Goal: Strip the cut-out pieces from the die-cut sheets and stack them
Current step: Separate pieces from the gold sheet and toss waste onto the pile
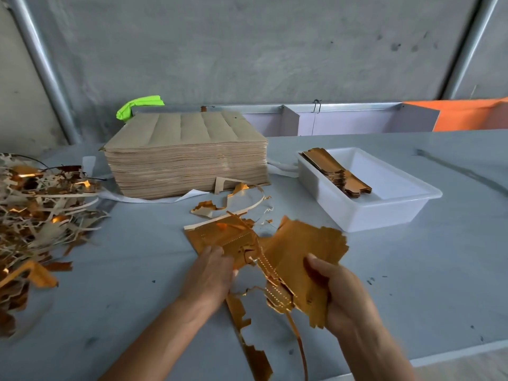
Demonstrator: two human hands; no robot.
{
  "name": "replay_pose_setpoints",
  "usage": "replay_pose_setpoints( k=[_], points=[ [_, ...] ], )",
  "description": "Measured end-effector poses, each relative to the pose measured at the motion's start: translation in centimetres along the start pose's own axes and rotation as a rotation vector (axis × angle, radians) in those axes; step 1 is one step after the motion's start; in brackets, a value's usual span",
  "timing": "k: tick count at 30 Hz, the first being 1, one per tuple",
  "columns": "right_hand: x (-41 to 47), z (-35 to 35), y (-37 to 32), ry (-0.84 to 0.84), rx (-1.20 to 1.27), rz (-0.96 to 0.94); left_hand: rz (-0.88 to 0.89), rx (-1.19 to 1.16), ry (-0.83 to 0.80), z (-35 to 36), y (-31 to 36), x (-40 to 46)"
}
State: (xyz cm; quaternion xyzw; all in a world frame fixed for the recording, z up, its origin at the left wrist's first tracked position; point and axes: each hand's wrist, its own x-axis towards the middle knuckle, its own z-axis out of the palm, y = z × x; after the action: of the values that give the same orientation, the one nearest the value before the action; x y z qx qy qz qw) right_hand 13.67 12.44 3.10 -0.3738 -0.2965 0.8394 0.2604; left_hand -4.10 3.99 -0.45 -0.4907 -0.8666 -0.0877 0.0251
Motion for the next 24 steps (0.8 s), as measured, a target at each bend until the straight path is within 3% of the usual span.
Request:
replay_pose_setpoints(
  k=[3,6,8,12,17,21,24],
  points=[
    [0.3,1.3,1.5,-0.128,0.087,0.202,-0.051,-0.179,0.051,-0.7,0.4,-0.7],
    [1.1,2.4,2.8,-0.158,0.161,0.261,-0.067,-0.419,0.136,-1.6,0.3,-1.6],
    [1.7,2.7,2.9,-0.11,0.213,0.229,-0.018,-0.475,0.196,-1.7,0.0,-1.9],
    [3.0,2.4,1.7,-0.026,0.324,0.088,-0.05,-0.181,0.3,-1.7,-0.5,-1.5],
    [3.8,0.8,0.5,0.048,0.331,-0.041,-0.281,-0.522,0.449,-2.3,-1.1,-0.5],
    [3.9,-0.3,0.1,0.073,0.317,-0.096,-0.431,-0.746,0.361,-3.1,-1.2,-0.3],
    [4.0,-0.7,-0.7,0.09,0.311,-0.15,-0.509,-0.874,0.193,-3.9,-1.6,-0.2]
  ],
)
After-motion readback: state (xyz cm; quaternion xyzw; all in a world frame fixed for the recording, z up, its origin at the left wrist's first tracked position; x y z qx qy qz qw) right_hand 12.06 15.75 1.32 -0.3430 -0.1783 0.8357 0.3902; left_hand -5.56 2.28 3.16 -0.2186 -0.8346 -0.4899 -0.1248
